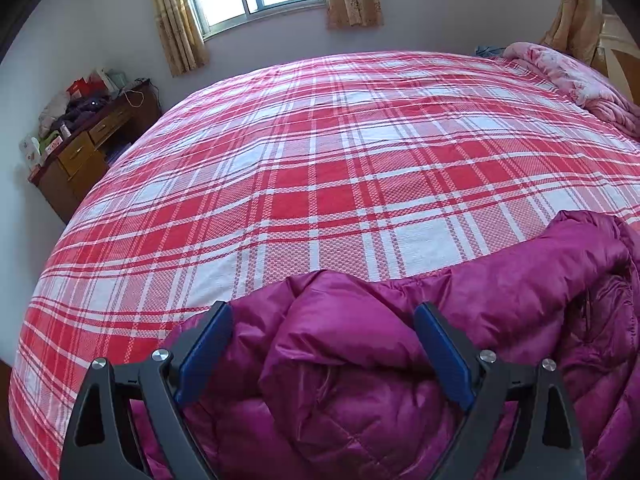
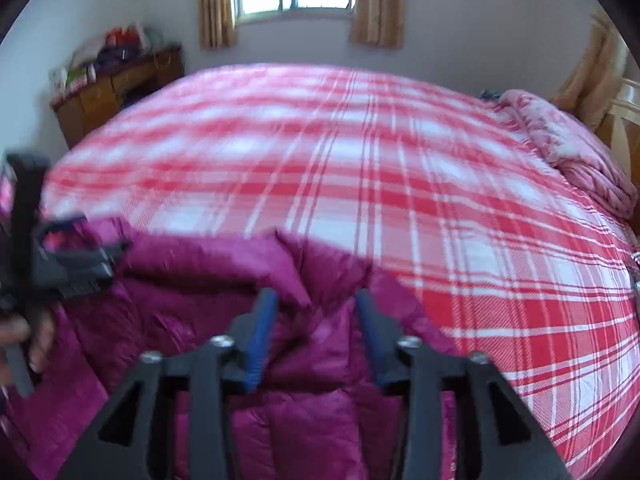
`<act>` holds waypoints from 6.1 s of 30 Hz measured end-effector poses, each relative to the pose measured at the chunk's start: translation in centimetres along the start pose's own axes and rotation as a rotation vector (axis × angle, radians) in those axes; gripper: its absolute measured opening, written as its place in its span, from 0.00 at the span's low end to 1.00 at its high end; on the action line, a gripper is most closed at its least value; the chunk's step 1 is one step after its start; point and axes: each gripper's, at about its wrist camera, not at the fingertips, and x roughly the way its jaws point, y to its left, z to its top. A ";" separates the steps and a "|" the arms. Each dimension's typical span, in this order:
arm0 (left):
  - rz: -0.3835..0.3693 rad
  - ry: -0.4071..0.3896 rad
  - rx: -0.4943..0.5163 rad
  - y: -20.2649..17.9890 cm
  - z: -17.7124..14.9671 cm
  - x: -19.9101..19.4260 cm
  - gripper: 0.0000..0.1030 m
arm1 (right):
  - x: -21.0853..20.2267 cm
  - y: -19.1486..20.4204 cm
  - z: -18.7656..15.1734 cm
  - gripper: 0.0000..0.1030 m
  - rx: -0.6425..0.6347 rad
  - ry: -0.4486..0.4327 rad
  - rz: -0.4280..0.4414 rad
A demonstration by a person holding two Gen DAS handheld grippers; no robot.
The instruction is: Fold large clothes
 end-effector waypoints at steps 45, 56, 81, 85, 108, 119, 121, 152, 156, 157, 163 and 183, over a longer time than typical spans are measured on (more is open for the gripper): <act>-0.070 0.076 -0.061 -2.0 -0.1 2.8 0.94 | 9.6 4.8 -2.3 0.64 -0.053 0.148 -0.017; -0.064 0.077 -0.055 -2.2 -0.1 2.8 0.95 | 9.7 5.1 -2.4 0.65 -0.067 0.151 -0.033; -0.032 0.077 -0.038 -2.5 -0.1 2.9 0.97 | 9.8 5.1 -2.4 0.65 -0.080 0.156 -0.044; 0.005 0.073 -0.020 -2.8 0.0 2.9 0.99 | 9.9 5.2 -2.4 0.66 -0.094 0.163 -0.061; -0.071 -0.087 -0.003 4.3 -10.7 -14.3 0.99 | -4.6 1.2 -7.3 0.89 -0.033 0.100 0.037; -0.056 -0.025 -0.017 4.5 -21.1 -18.2 0.99 | -9.0 0.2 -16.5 0.89 0.038 0.155 0.017; -0.054 -0.014 -0.020 4.5 -21.9 -18.5 0.99 | -9.7 -0.3 -18.1 0.89 0.055 0.155 0.000; -0.143 0.047 -0.072 7.7 -38.0 -27.7 0.99 | -22.4 -2.1 -32.9 0.87 0.101 0.215 -0.048; -0.190 0.063 -0.068 7.4 -38.8 -28.4 0.99 | -23.8 -2.0 -34.4 0.78 0.110 0.223 -0.035; -0.211 0.067 -0.065 7.3 -39.1 -28.7 0.99 | -24.1 -1.9 -34.8 0.76 0.115 0.226 -0.028; -0.253 0.053 -0.010 6.3 -40.3 -30.2 0.48 | -25.6 -1.7 -35.9 0.27 0.147 0.226 0.071; -0.620 -0.374 -0.143 15.3 -35.7 -49.0 0.05 | -45.7 -0.3 -31.1 0.11 0.224 -0.243 0.360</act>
